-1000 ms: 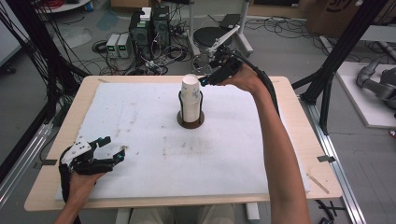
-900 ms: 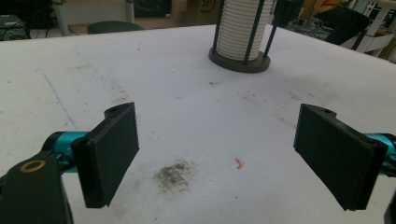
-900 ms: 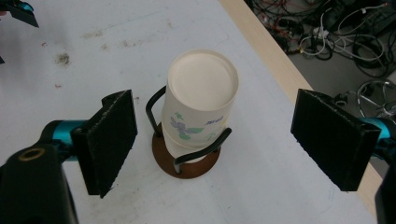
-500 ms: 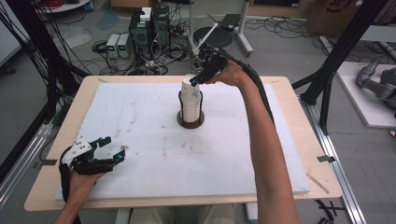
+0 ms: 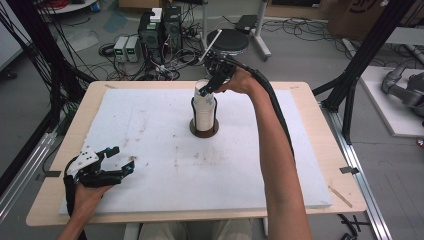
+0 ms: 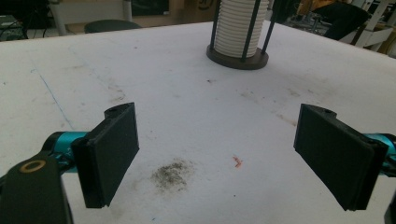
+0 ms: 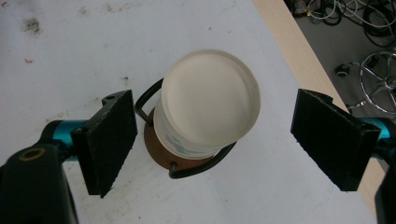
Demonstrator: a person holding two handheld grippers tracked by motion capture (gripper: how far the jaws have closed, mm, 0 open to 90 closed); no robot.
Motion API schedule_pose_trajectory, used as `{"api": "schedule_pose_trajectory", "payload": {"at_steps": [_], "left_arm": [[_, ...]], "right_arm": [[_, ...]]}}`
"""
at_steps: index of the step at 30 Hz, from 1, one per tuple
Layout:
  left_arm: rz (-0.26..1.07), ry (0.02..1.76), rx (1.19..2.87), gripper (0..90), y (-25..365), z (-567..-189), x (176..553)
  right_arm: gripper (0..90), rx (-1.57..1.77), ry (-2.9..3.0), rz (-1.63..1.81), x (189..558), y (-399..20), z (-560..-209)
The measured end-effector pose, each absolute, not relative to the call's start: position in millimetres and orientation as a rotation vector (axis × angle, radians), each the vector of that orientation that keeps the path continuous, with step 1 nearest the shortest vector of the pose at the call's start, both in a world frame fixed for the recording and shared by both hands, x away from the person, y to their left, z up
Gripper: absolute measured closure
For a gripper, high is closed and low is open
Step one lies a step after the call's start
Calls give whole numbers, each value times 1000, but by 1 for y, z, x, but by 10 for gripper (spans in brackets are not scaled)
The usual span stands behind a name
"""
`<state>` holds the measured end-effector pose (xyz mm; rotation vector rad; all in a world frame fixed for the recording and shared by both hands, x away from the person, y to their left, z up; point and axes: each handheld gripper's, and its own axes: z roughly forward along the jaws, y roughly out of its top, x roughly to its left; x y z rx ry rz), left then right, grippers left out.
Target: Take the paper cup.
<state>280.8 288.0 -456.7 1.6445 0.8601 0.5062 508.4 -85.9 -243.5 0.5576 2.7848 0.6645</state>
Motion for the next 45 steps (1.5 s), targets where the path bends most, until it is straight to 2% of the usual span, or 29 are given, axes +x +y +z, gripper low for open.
{"api": "schedule_pose_trajectory", "payload": {"at_steps": [10,13,15,22,28,45], "left_arm": [[507,861,1643,139,288,-457,281],[507,860,1643,139,288,-457,281],[508,860,1643,139,288,-457,281],[508,859,1644,139,288,-457,281],[503,860,1646,139,288,-457,281],[512,855,1657,139,287,-457,281]], "right_arm": [[149,562,2811,643,511,-82,-249],[173,558,2819,636,512,-81,-250],[229,543,2824,641,512,-80,-251],[245,544,2833,632,514,-77,-253],[361,555,2833,628,514,-78,-251],[372,573,2836,636,513,-81,-247]]}}
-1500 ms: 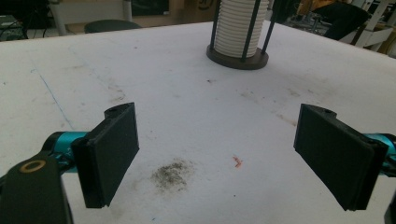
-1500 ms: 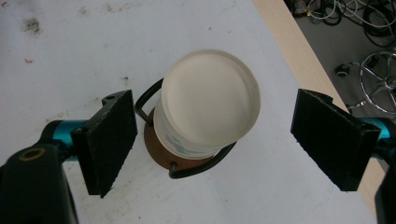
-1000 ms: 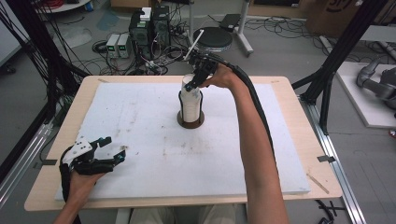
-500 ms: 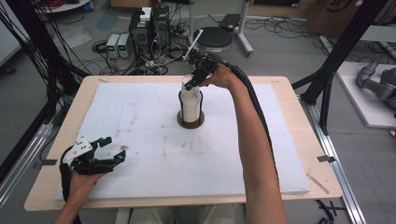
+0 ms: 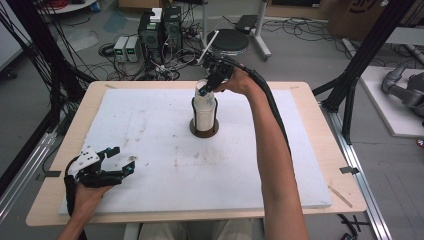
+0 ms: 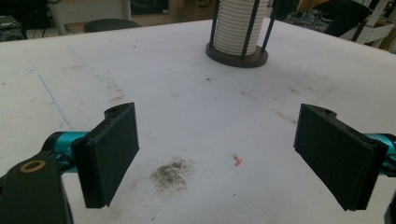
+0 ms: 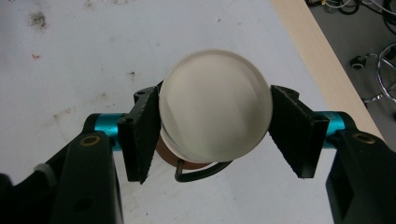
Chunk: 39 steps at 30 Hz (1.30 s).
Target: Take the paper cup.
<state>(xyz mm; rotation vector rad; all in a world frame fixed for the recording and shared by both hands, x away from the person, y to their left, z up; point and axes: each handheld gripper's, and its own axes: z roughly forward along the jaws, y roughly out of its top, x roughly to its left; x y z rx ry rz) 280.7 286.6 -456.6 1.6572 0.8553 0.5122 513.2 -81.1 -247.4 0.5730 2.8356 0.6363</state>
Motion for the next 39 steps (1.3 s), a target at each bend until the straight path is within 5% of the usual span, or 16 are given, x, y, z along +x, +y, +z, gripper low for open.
{"api": "schedule_pose_trajectory", "payload": {"at_steps": [39], "left_arm": [[504,863,1657,139,287,-457,281]], "right_arm": [[381,581,2749,778,496,-99,-205]]}}
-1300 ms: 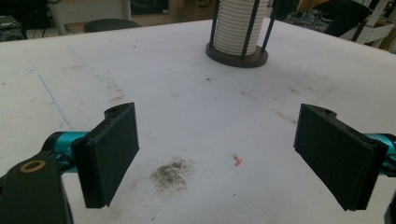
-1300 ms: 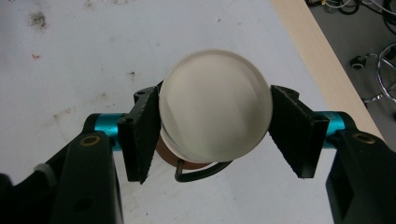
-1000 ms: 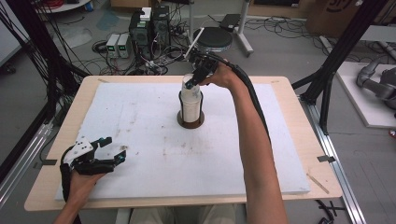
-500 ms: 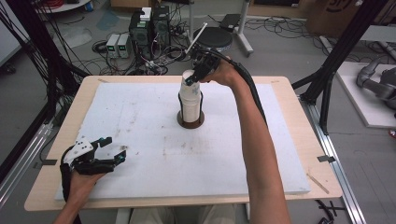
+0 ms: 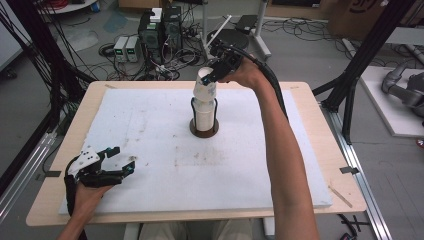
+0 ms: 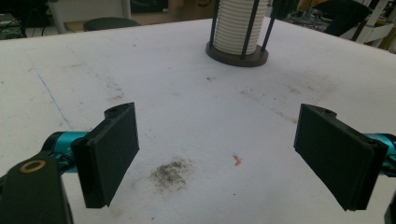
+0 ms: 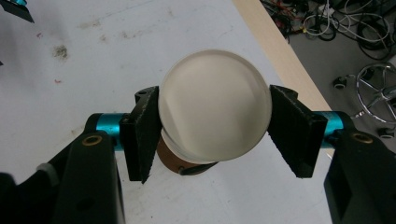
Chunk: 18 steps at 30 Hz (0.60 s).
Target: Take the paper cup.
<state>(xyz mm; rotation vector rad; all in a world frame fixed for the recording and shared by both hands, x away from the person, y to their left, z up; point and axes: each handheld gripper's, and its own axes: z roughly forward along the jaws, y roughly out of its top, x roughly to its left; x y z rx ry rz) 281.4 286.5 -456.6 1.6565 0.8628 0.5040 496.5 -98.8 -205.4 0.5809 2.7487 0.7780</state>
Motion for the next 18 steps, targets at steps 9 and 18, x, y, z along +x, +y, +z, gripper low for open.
{"api": "schedule_pose_trajectory", "payload": {"at_steps": [9,18], "left_arm": [[504,863,1661,139,286,-457,282],[504,859,1658,139,287,-457,281]], "right_arm": [[381,559,2727,799,492,-101,-193],[381,544,2705,807,488,-98,-180]]}}
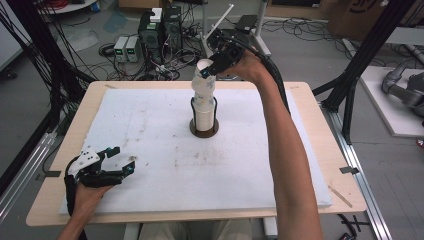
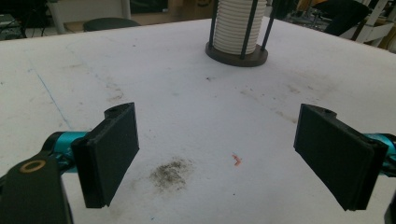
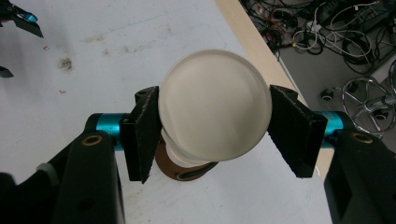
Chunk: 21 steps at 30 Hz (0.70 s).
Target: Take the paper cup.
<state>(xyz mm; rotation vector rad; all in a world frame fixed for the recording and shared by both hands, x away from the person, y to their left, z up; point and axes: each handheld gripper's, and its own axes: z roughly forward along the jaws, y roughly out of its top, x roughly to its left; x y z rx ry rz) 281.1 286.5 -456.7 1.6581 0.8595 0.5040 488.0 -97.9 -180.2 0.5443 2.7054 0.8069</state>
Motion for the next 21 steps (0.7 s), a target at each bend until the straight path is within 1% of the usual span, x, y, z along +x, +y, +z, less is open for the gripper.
{"api": "schedule_pose_trajectory", "payload": {"at_steps": [12,21], "left_arm": [[503,861,1657,139,286,-457,281],[510,856,1657,139,287,-457,281]], "right_arm": [[381,532,2691,817,482,-102,-175],[380,470,2689,907,460,-117,-173]]}}
